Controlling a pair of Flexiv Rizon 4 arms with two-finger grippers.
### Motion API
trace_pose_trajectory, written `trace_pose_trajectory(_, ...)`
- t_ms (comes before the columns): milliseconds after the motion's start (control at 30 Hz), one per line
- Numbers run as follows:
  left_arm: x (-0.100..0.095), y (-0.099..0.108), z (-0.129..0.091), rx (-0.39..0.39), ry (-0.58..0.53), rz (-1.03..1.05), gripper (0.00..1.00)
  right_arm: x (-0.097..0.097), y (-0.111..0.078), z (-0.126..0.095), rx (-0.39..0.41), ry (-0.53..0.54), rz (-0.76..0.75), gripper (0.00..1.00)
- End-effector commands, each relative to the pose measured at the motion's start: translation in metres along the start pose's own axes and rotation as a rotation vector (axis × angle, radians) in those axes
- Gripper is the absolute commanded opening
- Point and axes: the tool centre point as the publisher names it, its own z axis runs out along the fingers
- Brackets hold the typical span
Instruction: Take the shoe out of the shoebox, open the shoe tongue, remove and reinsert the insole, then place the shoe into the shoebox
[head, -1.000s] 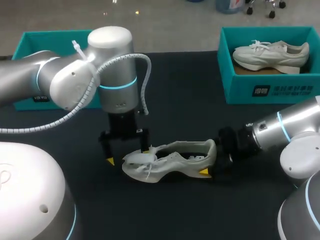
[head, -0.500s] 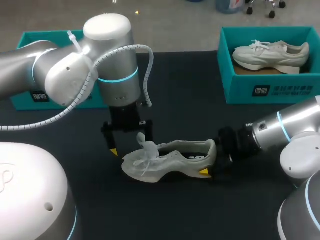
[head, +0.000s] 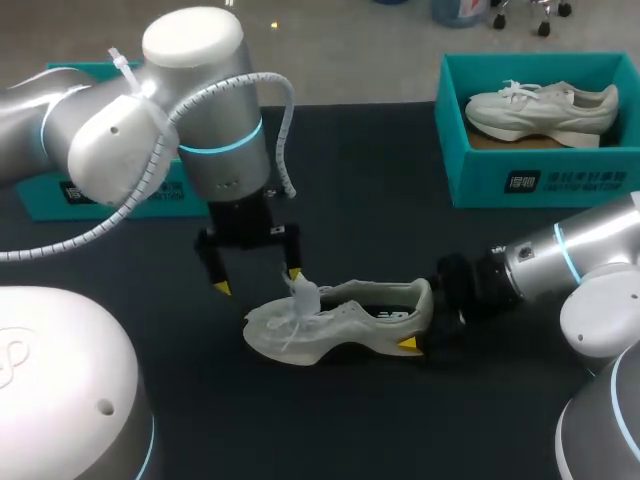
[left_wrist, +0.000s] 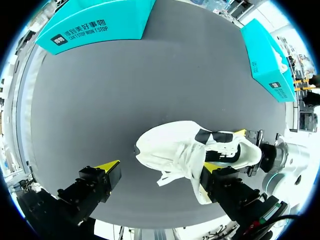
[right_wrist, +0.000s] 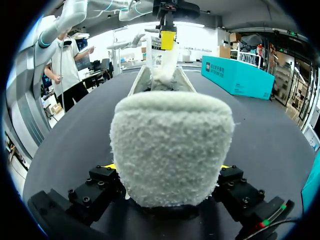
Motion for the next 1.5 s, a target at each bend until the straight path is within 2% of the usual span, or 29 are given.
trace_pose_trajectory(33,-0.002,-0.001,-0.012,0.019,0.016,0.057,1.0,0.001,-0.001,0.001,0.003,-0.001,0.001,0.0)
trace_pose_trajectory(200,0.001,-0.01,-0.02,0.034,-0.007,0.215,1.0,0.001,-0.001,0.001,0.003,-0.001,0.001,0.0)
trace_pose_trajectory(367,0.005,-0.019,-0.035,0.041,0.004,0.49,1.0,0.001,-0.001,0.001,0.003,-0.001,0.001,0.0)
trace_pose_trajectory(633,0.015,-0.013,-0.072,-0.042,0.085,1.071,1.0,0.001,-0.001,0.001,0.003,-0.001,0.001,0.0)
trace_pose_trajectory(700,0.021,-0.005,-0.081,-0.109,0.103,1.234,1.0,0.001,-0.001,0.001,0.003,-0.001,0.001,0.0)
trace_pose_trajectory(1333,0.021,-0.005,-0.081,-0.109,0.103,1.234,1.0,0.001,-0.001,0.001,0.003,-0.001,0.001,0.0)
trace_pose_trajectory(1500,0.037,-0.007,-0.087,-0.091,0.0,1.327,1.0,0.001,-0.001,0.001,0.003,-0.001,0.001,0.0)
